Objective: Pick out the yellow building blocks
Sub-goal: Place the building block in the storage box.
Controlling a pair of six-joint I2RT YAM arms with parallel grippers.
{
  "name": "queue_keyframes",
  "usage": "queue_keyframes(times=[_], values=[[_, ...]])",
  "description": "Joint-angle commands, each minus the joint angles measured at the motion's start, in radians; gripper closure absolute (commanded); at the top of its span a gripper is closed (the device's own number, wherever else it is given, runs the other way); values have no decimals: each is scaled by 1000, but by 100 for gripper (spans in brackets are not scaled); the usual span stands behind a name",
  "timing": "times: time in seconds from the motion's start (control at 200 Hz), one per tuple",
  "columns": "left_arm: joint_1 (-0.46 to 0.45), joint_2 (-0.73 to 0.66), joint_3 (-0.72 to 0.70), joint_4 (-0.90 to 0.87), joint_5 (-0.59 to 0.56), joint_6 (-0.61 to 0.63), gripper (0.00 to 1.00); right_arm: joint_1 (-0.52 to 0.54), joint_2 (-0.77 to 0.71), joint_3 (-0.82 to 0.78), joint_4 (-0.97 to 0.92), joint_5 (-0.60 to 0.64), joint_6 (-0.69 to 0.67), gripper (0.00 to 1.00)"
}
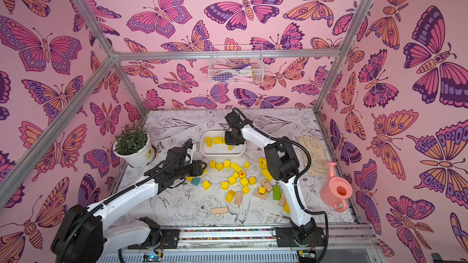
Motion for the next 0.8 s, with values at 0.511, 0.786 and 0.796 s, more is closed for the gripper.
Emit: queue_keyframes(times=[0.511,0.786,0.796], values=[[9,-21,-22,10,-7,-12,49,-5,-340,-208,1,5,-47,65],[9,-15,-21,10,-10,-17,49,-5,-684,-591,42,36,-63,69],[10,-15,-21,9,-10,-17,49,-5,-693,-604,45,37,-60,69]])
